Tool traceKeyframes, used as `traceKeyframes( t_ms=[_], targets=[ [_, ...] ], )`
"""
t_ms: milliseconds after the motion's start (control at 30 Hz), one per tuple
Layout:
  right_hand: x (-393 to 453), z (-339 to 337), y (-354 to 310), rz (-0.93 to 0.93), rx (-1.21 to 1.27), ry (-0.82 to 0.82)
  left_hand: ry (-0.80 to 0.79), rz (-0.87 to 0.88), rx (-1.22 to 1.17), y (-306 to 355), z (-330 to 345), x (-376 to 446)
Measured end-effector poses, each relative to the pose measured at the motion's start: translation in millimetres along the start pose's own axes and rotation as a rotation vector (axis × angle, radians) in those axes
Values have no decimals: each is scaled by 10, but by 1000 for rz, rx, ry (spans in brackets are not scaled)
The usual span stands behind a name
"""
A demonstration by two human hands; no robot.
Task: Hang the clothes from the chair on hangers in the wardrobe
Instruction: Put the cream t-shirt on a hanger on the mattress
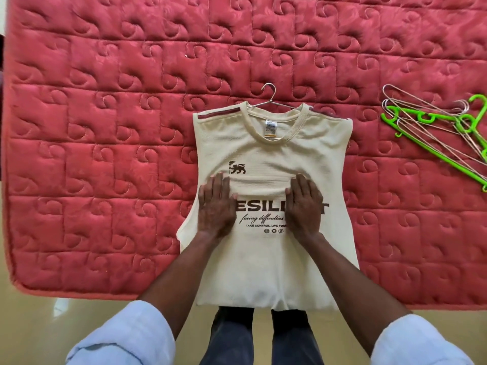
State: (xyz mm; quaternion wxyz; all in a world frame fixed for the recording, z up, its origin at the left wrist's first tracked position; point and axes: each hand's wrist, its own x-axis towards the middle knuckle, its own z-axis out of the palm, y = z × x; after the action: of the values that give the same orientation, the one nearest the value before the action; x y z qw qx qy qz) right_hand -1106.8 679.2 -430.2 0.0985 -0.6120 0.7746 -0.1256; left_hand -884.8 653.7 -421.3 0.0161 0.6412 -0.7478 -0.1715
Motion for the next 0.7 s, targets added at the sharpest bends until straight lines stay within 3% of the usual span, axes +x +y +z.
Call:
traceKeyframes(
  t_ms=[100,200,367,500,700],
  targets=[
    [555,-100,-207,57,141,71,21,51,-35,181,-164,517],
    [1223,-169,-329,27,161,75,-108,74,31,312,-330,1137],
    [2047,-189,-548,-124,35,-77,-285,-15,96,292,-365,1549],
    [2292,-104,-626,-20,-49,-259,-269,-41,123,342,-304,1511],
    [2404,-113,-672,9,-46,-222,-215,-109,114,356,-278,1508]
  ],
)
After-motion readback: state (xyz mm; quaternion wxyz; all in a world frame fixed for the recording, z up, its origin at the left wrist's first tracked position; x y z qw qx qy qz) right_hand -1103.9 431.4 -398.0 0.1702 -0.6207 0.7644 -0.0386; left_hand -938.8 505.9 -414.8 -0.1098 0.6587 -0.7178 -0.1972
